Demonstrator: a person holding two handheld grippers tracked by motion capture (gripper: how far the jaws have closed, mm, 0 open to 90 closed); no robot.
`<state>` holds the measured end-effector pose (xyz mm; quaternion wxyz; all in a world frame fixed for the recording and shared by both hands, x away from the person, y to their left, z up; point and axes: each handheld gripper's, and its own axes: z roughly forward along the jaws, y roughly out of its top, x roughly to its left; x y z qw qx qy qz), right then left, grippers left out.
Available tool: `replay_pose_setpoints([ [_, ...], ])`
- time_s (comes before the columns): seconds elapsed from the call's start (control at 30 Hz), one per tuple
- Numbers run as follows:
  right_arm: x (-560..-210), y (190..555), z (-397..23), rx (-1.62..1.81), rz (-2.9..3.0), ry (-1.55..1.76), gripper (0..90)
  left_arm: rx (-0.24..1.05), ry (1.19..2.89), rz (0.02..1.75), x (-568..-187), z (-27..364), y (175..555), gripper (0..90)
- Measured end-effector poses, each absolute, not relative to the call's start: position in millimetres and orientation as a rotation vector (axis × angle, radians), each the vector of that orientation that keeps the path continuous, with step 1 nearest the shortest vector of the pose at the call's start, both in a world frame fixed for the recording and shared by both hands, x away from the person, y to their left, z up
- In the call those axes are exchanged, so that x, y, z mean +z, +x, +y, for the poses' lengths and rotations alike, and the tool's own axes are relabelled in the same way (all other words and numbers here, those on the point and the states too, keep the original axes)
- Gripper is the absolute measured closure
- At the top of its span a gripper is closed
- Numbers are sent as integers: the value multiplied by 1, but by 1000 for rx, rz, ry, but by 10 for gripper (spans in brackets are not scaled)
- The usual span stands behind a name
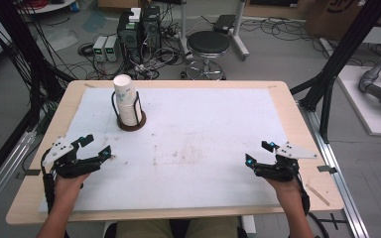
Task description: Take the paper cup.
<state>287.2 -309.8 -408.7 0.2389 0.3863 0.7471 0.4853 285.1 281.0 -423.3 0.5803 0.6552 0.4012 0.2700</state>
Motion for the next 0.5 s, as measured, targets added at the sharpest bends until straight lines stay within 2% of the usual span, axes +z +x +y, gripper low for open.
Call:
replay_pose_setpoints([
  [0.5,-408,279,-313,1352,2047,1060,203,635,1549,902,-420,272,292,172],
])
